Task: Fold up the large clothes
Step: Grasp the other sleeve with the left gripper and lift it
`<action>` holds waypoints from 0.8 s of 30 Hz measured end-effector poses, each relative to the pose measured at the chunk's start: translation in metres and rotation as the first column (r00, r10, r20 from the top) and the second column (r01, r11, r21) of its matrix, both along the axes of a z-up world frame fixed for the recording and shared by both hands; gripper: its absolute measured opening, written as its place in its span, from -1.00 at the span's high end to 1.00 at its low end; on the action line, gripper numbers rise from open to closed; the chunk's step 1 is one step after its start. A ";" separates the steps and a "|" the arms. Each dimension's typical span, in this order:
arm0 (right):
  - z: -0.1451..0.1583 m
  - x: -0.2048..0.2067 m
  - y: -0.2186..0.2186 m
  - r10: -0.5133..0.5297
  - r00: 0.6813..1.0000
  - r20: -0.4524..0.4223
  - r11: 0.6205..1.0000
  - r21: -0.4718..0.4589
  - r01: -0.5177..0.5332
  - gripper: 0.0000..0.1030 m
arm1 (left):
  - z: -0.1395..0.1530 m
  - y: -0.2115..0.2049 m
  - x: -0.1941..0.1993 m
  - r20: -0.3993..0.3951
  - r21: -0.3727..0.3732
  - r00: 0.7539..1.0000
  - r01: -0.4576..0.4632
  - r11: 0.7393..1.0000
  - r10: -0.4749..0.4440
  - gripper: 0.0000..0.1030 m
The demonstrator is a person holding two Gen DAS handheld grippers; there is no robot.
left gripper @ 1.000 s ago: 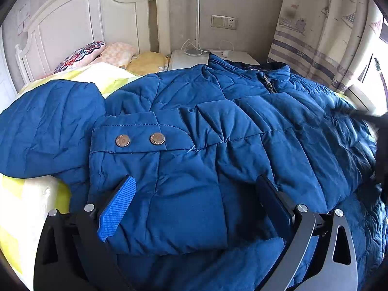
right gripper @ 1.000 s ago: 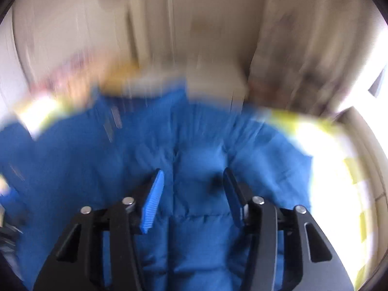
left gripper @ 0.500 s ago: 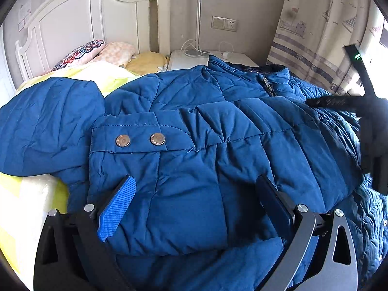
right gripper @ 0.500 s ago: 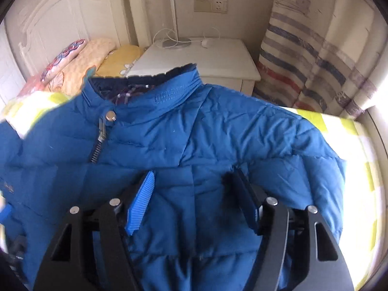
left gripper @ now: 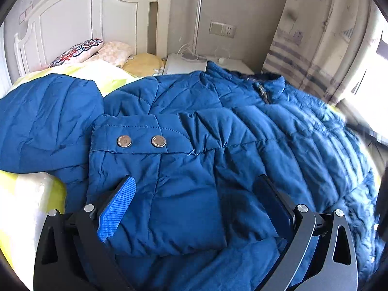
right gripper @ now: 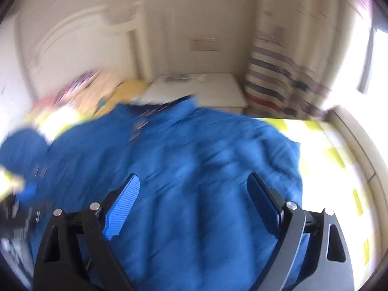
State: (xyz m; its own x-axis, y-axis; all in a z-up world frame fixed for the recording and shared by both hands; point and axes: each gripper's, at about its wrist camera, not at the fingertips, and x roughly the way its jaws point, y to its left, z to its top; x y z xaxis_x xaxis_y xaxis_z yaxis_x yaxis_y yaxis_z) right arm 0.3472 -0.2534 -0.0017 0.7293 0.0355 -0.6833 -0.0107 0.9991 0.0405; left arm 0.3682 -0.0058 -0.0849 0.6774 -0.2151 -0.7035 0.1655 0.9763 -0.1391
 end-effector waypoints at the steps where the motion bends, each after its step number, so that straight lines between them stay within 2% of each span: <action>1: -0.008 -0.008 0.018 0.055 0.998 -0.029 0.998 -0.027 -0.056 -0.74 | 0.001 0.003 -0.001 0.006 -0.018 1.000 0.001 1.000 -0.001 -0.88; 4: -0.050 -0.012 0.053 0.128 0.983 -0.131 0.985 -0.097 -0.141 -0.80 | 0.011 0.021 -0.010 0.055 -0.106 0.998 -0.027 0.994 0.033 -0.88; 5: -0.058 -0.012 0.060 0.118 0.985 -0.125 0.982 -0.135 -0.135 -0.89 | 0.016 0.033 -0.015 0.074 -0.156 0.995 -0.049 0.986 0.062 -0.88; 7: -0.057 -0.009 0.051 0.097 0.988 -0.121 0.989 -0.102 -0.109 -0.91 | 0.029 0.066 -0.025 0.098 -0.283 0.983 -0.122 0.951 0.155 -0.88; 8: -0.059 -0.008 0.045 0.096 0.987 -0.132 0.992 -0.064 -0.105 -0.91 | 0.035 0.089 -0.032 0.101 -0.371 0.970 -0.172 0.913 0.223 -0.88; 9: -0.059 -0.008 0.043 0.093 0.987 -0.132 0.994 -0.048 -0.100 -0.91 | 0.039 0.118 -0.039 0.091 -0.455 0.947 -0.236 0.858 0.309 -0.88; 10: -0.059 -0.009 0.042 0.091 0.987 -0.131 0.994 -0.045 -0.097 -0.91 | 0.040 0.141 -0.045 0.073 -0.508 0.924 -0.290 0.811 0.376 -0.88; 12: -0.057 -0.008 0.043 0.090 0.987 -0.131 0.993 -0.067 -0.100 -0.91 | 0.035 0.202 -0.058 0.002 -0.629 0.856 -0.401 0.666 0.518 -0.88; 13: -0.059 -0.008 0.044 0.090 0.987 -0.132 0.992 -0.076 -0.101 -0.91 | 0.032 0.224 -0.061 -0.027 -0.658 0.833 -0.431 0.617 0.553 -0.88; 15: -0.059 -0.006 0.043 0.092 0.987 -0.133 0.992 -0.072 -0.102 -0.91 | 0.021 0.284 -0.065 -0.115 -0.688 0.761 -0.525 0.501 0.638 -0.88; 17: -0.057 -0.005 0.044 0.094 0.986 -0.135 0.993 -0.063 -0.103 -0.91 | 0.012 0.326 -0.064 -0.154 -0.719 0.720 -0.551 0.423 0.676 -0.88; 18: -0.057 -0.005 0.044 0.094 0.986 -0.136 0.993 -0.063 -0.103 -0.91 | 0.009 0.351 -0.057 -0.171 -0.732 0.714 -0.554 0.398 0.679 -0.88; 20: -0.056 -0.006 0.045 0.095 0.986 -0.135 0.993 -0.064 -0.104 -0.91 | 0.009 0.378 -0.042 -0.193 -0.726 0.711 -0.567 0.388 0.677 -0.87; 21: -0.056 -0.007 0.045 0.095 0.986 -0.134 0.993 -0.063 -0.104 -0.91 | 0.010 0.390 -0.033 -0.189 -0.729 0.716 -0.561 0.392 0.673 -0.82; 22: -0.056 -0.007 0.044 0.096 0.986 -0.134 0.993 -0.060 -0.105 -0.91 | 0.010 0.398 -0.028 -0.188 -0.730 0.716 -0.560 0.392 0.673 -0.45; 23: -0.057 -0.006 0.043 0.097 0.987 -0.131 0.993 -0.054 -0.105 -0.91 | 0.008 0.405 -0.023 -0.201 -0.739 0.715 -0.559 0.375 0.670 0.10; 24: -0.054 -0.008 0.043 0.099 0.987 -0.130 0.993 -0.050 -0.106 -0.91 | 0.002 0.412 -0.019 -0.226 -0.774 0.730 -0.536 0.336 0.645 0.36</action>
